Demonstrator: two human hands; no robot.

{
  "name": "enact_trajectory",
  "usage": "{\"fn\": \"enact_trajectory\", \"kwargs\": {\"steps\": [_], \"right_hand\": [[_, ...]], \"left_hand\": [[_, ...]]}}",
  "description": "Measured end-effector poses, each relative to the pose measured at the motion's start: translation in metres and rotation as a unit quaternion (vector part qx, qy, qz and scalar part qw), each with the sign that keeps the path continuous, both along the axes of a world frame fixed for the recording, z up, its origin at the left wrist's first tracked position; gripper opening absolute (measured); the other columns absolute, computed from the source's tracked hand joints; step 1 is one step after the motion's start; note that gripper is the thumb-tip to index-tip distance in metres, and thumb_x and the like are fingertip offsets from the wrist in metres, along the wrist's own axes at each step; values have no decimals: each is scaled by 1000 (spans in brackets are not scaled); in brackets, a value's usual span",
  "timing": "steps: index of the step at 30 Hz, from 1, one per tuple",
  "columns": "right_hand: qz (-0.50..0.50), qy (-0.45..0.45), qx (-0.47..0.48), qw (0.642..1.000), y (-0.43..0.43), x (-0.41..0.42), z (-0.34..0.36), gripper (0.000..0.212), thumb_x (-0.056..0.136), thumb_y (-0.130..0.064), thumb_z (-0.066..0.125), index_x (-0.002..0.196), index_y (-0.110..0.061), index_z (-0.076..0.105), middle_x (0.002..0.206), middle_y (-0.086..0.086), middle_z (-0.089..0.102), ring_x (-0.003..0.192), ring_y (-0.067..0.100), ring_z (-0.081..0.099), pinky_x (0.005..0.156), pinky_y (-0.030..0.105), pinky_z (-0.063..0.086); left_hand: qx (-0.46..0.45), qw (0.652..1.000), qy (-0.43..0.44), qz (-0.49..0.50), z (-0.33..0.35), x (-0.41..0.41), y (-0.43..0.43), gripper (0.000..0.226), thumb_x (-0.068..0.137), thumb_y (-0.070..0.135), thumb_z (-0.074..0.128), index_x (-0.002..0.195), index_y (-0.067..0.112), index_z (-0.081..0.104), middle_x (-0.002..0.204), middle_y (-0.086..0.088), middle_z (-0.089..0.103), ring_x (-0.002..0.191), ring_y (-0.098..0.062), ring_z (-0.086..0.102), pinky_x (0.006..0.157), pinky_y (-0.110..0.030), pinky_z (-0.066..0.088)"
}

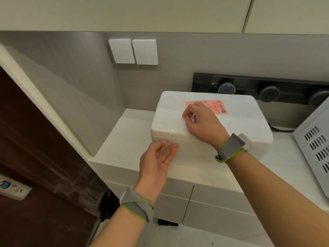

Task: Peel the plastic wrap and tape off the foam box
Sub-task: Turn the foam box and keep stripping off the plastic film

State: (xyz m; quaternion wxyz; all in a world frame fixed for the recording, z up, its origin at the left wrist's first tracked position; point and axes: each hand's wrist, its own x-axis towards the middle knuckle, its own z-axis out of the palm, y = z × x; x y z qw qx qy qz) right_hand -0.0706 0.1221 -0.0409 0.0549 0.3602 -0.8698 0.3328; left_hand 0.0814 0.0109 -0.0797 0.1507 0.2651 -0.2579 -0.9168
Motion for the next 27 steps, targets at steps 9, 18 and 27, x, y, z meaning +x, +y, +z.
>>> {"fn": "enact_trajectory", "kwargs": {"steps": [9,18,27], "right_hand": [[-1,3,4,1000,0,-1,-1,16,92,-11,58,104,-15,66,104,-2,54,77,0,45,78,22,36],[-3,1,8,1000,0,0,0,16,91,-11,58,103,-14,66,103,-3,54,88,8,47,79,22,37],[-7,-3,2,1000,-1,-1,0,15,90,-11,57,101,-17,66,100,-5,53,87,8,47,78,23,38]], "left_hand": [[66,996,-53,-29,14,0,-2,9,83,-7,66,76,-5,71,79,-18,70,78,-26,74,68,-27,61],[49,998,-42,-3,40,4,6,7,82,-10,65,85,-4,68,78,-15,68,76,-22,71,74,-26,60],[-80,995,54,13,80,8,-6,19,85,-4,62,78,4,78,76,-8,68,79,-22,71,71,-25,58]]}}
